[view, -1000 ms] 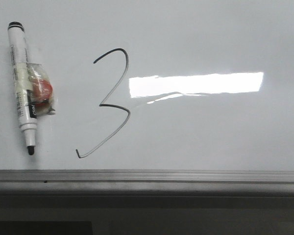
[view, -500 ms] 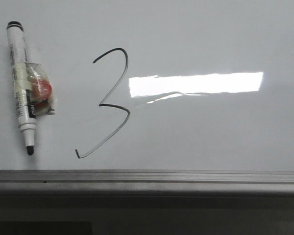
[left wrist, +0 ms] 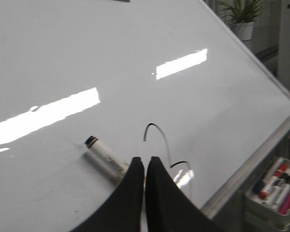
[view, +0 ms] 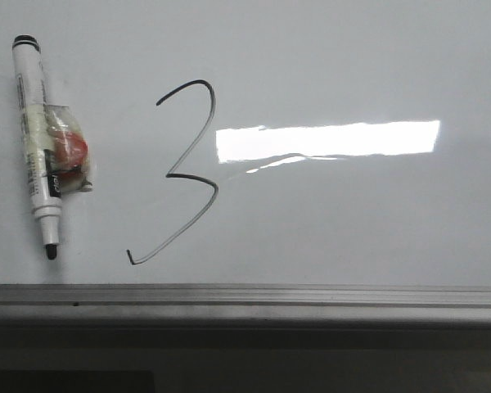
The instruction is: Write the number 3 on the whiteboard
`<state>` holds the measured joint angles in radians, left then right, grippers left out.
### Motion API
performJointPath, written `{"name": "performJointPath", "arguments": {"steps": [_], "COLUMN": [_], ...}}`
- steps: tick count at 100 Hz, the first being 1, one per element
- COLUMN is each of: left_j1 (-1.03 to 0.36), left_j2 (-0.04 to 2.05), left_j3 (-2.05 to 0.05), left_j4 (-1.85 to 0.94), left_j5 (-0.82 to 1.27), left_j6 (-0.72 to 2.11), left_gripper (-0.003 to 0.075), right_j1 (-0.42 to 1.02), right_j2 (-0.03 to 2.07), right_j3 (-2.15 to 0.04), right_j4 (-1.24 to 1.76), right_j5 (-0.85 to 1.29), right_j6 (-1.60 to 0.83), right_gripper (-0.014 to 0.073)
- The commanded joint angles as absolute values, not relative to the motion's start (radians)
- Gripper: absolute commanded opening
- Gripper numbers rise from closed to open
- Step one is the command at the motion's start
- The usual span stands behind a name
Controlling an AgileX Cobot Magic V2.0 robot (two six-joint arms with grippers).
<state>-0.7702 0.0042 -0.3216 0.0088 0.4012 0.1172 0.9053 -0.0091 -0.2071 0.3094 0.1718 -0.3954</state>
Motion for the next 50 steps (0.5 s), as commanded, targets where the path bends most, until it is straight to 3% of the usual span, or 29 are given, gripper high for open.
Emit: {"name": "performJointPath", "arguments": {"steps": [1, 32, 50], "left_j1": [-0.703, -0.171, -0.043], "left_j2": [0.018, 0.003, -0.032], "left_j3": [-0.332, -0.156, -0.011], "left_j4": [0.077, -0.095, -0.171], "left_j5": [0.327, 0.213, 0.184], "left_j6": [0.107, 0.107, 0.107], "left_gripper": [-0.002, -0.002, -0.002], "right_j1": [0.903, 0.903, 0.903], "right_j2": [0.002, 0.002, 0.002], "right_j3": [-0.23, -0.23, -0.23], "right_j4": [0.305, 0.305, 0.305], "right_j5": [0.092, 0.092, 0.092], "right_j6": [-0.396, -0.396, -0.396], "right_gripper": [-0.0046, -0.0046, -0.0046]}}
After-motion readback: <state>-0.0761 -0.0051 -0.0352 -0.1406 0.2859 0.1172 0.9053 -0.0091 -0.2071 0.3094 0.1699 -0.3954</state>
